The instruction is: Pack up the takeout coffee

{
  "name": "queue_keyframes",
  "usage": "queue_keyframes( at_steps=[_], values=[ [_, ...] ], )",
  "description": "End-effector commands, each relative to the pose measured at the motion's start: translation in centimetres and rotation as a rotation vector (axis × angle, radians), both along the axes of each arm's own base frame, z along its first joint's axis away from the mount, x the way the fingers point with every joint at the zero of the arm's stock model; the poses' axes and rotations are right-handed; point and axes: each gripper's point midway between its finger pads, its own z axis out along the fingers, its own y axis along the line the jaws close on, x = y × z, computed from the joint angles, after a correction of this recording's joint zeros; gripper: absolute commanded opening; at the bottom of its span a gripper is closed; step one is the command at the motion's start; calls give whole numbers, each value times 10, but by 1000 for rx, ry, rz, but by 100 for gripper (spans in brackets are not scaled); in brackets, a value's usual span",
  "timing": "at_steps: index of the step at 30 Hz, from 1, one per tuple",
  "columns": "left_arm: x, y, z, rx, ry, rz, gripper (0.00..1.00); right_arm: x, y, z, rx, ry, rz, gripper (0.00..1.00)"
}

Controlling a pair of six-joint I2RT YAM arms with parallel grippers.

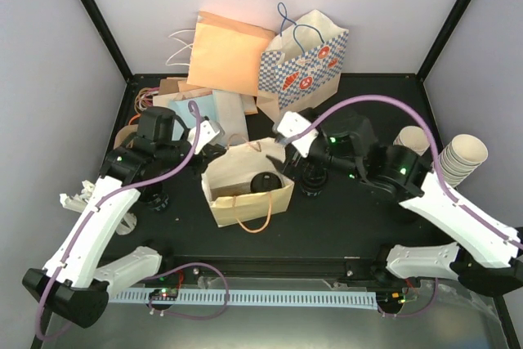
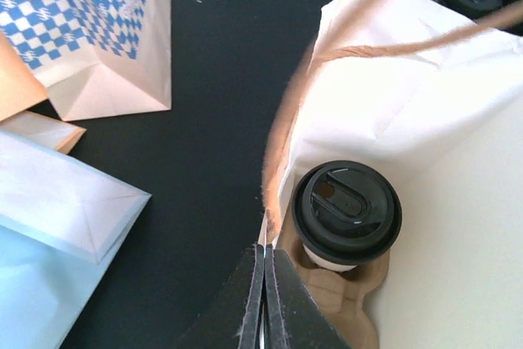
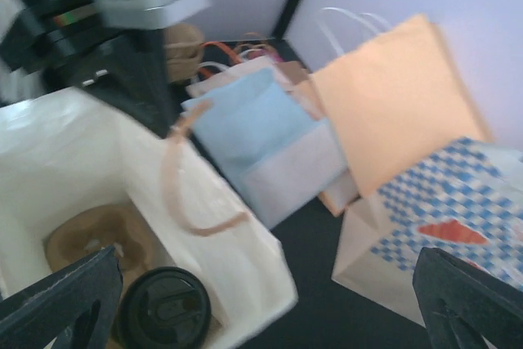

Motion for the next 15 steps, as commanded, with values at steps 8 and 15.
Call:
queue_keyframes(
  at_steps=[8, 15],
  values=[
    [14, 7, 15, -26, -85, 94, 2, 35, -101, -44, 21, 304, -637, 100],
    [18, 9, 15, -28, -86, 121, 2, 31, -115, -113, -64, 504, -734, 98]
  ],
)
